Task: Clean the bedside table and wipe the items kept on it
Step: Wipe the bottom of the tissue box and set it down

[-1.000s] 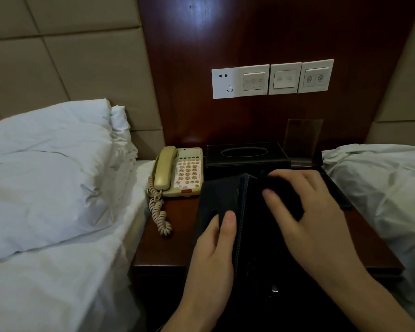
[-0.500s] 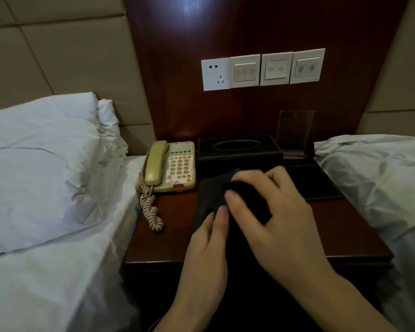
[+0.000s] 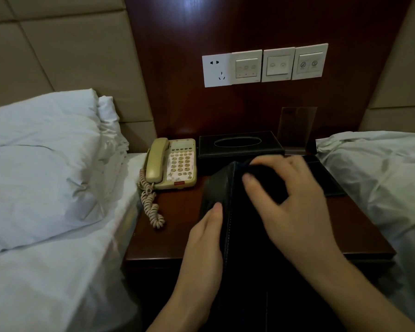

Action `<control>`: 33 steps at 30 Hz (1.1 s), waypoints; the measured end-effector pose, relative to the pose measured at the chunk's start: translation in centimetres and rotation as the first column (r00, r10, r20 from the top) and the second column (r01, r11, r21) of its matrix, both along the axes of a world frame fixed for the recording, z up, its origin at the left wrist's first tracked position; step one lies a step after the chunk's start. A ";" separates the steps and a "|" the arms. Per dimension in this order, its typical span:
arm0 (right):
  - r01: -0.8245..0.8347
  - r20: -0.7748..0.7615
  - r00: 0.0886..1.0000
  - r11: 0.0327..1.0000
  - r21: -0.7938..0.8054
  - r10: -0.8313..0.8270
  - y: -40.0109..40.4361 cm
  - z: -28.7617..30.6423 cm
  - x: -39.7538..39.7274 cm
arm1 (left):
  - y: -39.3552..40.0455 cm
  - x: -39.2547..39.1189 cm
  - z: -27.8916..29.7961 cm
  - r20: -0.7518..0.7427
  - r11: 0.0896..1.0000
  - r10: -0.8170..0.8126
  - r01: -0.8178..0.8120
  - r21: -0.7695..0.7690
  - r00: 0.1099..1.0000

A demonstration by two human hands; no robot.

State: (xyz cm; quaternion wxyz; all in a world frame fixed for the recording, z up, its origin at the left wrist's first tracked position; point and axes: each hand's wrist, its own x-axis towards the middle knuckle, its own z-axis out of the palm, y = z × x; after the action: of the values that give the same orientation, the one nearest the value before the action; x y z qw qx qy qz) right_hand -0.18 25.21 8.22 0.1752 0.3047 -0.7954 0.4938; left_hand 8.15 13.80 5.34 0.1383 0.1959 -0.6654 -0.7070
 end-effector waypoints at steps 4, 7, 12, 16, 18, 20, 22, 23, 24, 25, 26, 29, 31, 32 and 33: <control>-0.031 0.008 1.000 0.996 0.089 0.030 0.8 -0.8 0.7 | 0.4 0.3 0.1 -0.071 0.978 0.010 0.005 0.207 0.997; -0.137 0.009 0.990 0.976 0.170 0.138 0.9 -1.9 2.8 | -0.3 0.3 0.3 -0.085 0.962 0.011 0.013 0.271 0.996; 0.008 0.024 1.000 0.999 0.041 -0.009 1.2 -0.1 -1.2 | 0.3 0.3 0.1 -0.050 0.968 -0.117 0.125 0.219 0.992; -0.074 0.021 0.997 0.985 0.155 0.071 1.7 -1.4 1.1 | 0.2 0.0 -0.4 -0.061 0.969 -0.059 0.072 0.238 0.996; -0.168 0.037 0.986 0.953 0.251 0.164 1.5 -2.2 3.3 | -0.4 -0.3 -0.4 -0.083 0.965 -0.014 0.035 0.261 0.996; -0.170 0.031 0.985 0.951 0.260 0.168 1.4 -2.4 2.8 | -0.6 -0.6 -0.3 -0.088 0.965 -0.005 0.027 0.259 0.996; -0.087 0.046 0.996 0.979 0.182 0.080 1.3 -1.7 0.3 | -0.2 -0.9 -0.4 -0.071 0.974 -0.040 0.055 0.222 0.997; -0.034 0.058 0.998 0.991 0.126 0.027 1.2 -1.2 -1.1 | 0.1 -1.1 -0.5 -0.059 0.976 -0.067 0.078 0.204 0.996; 0.005 0.067 0.998 0.997 0.080 -0.011 1.3 -0.8 -2.2 | 0.5 -1.3 -0.6 -0.052 0.974 -0.091 0.099 0.201 0.995; 0.026 0.069 0.997 0.998 0.062 -0.030 1.4 -0.8 -2.7 | 0.7 -1.4 -0.7 -0.048 0.970 -0.101 0.109 0.216 0.994; 0.026 0.067 0.997 0.996 0.081 -0.031 1.5 -1.0 -2.5 | 0.9 -1.5 -0.7 -0.045 0.968 -0.094 0.102 0.229 0.995; -0.099 0.074 0.994 0.969 0.228 0.084 1.2 -2.2 1.2 | 0.4 -1.7 -1.0 -0.039 0.968 -0.011 0.021 0.251 0.999; -0.187 0.067 0.982 0.941 0.280 0.176 0.9 -2.9 3.3 | -0.2 -1.9 -1.1 -0.044 0.968 0.065 -0.052 0.245 0.997; -0.196 0.058 0.981 0.939 0.283 0.188 0.8 -3.0 3.5 | -0.4 -2.0 -1.3 -0.043 0.967 0.085 -0.072 0.243 0.995; -0.186 0.062 0.983 0.946 0.266 0.176 0.8 -2.8 3.1 | -0.5 -2.2 -1.4 -0.045 0.971 0.083 -0.070 0.227 0.996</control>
State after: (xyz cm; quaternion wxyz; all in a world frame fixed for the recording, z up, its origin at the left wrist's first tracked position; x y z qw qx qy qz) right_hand 2.95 26.00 5.40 0.0710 0.3880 -0.8272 0.4003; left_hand 6.00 13.35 3.98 0.1603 0.2164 -0.5688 -0.7771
